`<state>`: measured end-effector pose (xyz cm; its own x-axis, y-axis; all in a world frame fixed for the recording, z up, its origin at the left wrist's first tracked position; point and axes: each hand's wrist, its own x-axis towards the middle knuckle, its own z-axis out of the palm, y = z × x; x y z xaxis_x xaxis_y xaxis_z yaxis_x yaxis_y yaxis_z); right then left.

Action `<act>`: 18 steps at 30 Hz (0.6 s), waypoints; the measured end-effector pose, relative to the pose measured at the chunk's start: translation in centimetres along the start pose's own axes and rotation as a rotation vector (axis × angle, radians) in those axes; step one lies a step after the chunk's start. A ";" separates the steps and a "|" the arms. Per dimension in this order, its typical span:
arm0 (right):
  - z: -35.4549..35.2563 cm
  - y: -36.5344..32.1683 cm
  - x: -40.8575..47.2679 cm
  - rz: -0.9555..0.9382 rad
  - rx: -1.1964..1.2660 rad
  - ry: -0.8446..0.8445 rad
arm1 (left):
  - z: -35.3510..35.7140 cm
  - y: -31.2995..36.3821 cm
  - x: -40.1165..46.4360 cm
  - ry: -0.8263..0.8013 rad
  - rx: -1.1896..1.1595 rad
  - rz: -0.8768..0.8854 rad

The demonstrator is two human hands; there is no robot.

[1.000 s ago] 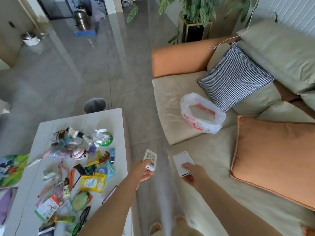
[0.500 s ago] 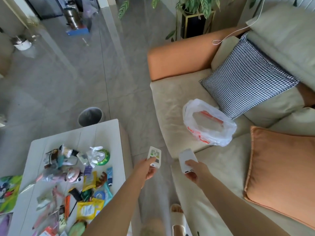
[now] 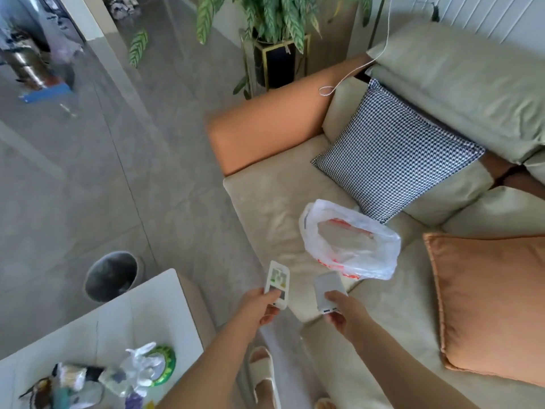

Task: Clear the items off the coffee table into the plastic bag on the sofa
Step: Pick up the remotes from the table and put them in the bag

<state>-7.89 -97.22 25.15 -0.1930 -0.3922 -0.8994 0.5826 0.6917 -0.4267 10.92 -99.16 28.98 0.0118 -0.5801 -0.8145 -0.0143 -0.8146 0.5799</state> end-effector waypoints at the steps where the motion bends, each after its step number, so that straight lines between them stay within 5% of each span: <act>1: 0.8 -0.3 0.3 -0.005 0.029 0.010 | -0.2 1.0 0.8 -0.023 0.021 0.005; 18: 3.5 -6.7 8.0 0.019 0.283 0.064 | 4.0 9.6 11.7 -0.152 0.283 -0.065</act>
<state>-10.58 -107.13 21.17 -0.2238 -0.3356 -0.9150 0.7823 0.4981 -0.3740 6.90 -113.75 24.95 -0.1276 -0.5020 -0.8554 -0.2962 -0.8038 0.5159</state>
